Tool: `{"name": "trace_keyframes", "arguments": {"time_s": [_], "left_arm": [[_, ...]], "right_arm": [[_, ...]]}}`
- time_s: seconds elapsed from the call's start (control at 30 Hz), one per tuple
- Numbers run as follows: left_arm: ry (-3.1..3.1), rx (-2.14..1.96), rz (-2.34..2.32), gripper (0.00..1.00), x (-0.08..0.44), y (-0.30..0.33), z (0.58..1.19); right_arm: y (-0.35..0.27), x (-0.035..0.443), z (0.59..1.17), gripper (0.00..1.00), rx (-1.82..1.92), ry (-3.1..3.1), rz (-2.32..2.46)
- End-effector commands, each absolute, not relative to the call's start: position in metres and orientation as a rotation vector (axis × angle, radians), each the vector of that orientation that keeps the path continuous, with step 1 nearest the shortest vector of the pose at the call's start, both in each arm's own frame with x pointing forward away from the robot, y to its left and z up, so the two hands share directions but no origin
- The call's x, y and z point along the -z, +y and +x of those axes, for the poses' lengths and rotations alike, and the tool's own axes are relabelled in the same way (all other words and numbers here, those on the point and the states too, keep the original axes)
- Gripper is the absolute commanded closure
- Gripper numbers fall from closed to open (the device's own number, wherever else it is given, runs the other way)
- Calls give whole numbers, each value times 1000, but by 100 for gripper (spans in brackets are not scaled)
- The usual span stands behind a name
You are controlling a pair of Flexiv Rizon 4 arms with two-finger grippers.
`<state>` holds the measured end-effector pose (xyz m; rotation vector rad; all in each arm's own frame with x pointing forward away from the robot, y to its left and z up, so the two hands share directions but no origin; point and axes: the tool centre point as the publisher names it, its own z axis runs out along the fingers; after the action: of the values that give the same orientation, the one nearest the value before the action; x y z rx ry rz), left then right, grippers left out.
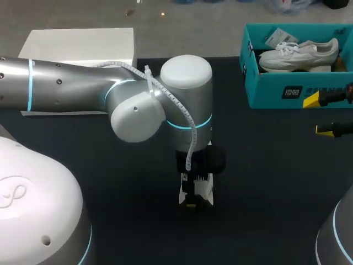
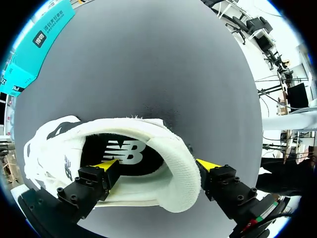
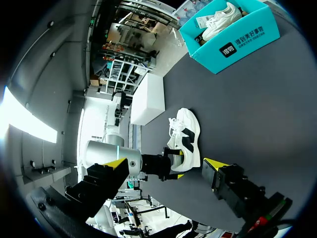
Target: Take the shoe out of the shoebox, open the shoe tongue, remove and reinsert the insole, then place the shoe into the shoebox
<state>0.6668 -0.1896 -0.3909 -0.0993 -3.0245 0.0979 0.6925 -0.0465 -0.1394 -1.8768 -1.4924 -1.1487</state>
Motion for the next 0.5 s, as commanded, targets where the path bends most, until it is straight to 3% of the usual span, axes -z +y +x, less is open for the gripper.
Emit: {"name": "trace_keyframes", "arguments": {"time_s": [0.03, 0.2, 0.23, 0.27, 0.3, 0.37, 0.5], "left_arm": [[-3008, -95, -110, 0, 401, -196, 671], [-2999, -86, -120, 0, 402, -203, 670], [-2997, -85, -121, 16, 402, -204, 670], [-2993, -75, -118, 51, 402, -204, 670], [-2987, -72, -105, 62, 401, -204, 669], [-2982, -64, -91, 100, 399, -203, 669], [-2969, -17, -83, 100, 388, -203, 663]], "right_arm": [[-46, 140, 692, 0, 1149, -1492, -1879], [-46, 140, 692, 0, 1149, -1492, -1879], [-46, 140, 692, 0, 1149, -1492, -1879], [-46, 140, 692, 0, 1149, -1492, -1879], [-46, 140, 692, 0, 1149, -1492, -1879], [-46, 140, 692, 0, 1149, -1492, -1879], [-46, 140, 692, 0, 1149, -1492, -1879]]}}
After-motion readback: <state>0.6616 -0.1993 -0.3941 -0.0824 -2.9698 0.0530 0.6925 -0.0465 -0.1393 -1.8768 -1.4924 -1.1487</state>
